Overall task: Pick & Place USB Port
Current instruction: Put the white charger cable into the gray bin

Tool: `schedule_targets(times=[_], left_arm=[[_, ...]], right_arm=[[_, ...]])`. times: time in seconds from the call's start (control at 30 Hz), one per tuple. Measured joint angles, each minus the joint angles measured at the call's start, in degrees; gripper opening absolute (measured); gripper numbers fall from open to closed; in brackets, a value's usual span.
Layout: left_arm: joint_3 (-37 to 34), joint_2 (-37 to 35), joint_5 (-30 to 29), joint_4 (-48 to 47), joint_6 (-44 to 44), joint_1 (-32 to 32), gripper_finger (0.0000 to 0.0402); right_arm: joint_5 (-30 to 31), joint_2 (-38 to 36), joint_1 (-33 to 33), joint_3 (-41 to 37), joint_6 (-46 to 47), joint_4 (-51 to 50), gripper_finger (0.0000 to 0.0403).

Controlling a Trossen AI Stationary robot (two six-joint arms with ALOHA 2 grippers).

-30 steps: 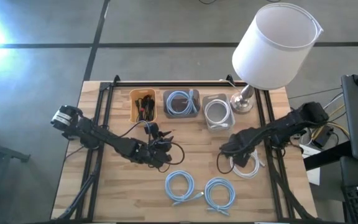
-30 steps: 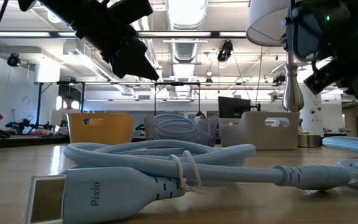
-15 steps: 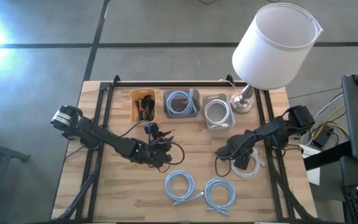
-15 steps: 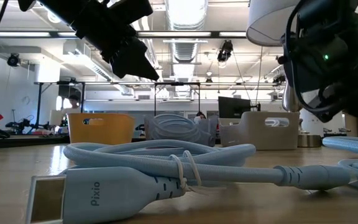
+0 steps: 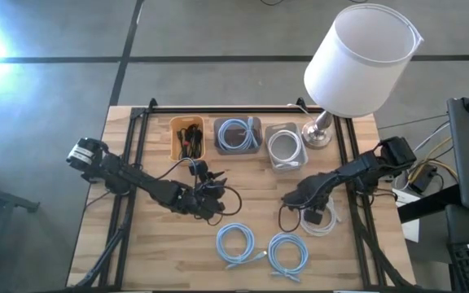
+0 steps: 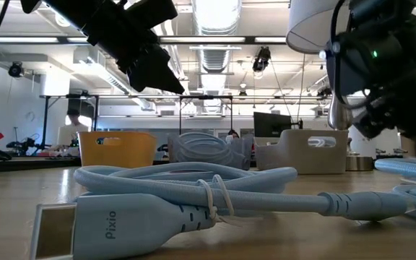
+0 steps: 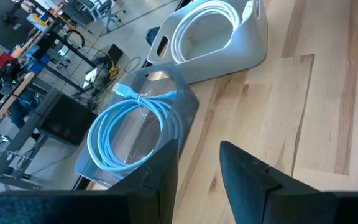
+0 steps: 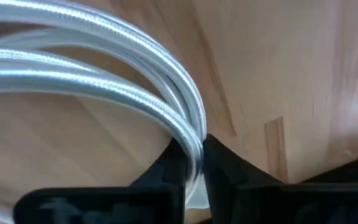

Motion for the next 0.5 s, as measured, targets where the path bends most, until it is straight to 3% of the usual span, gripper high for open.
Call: schedule_targets(times=[0.3,0.5], left_arm=[[0.00,0.00,-0.01,0.01,0.02,0.00,0.0122],[0.00,0.00,-0.02,0.03,0.04,0.10,0.0122]], right_arm=[[4.52,-9.16,0.00,5.58,4.67,-0.43,0.0031],[15.85,-16.32,-0.08,12.65,3.73,-0.42,0.0030]])
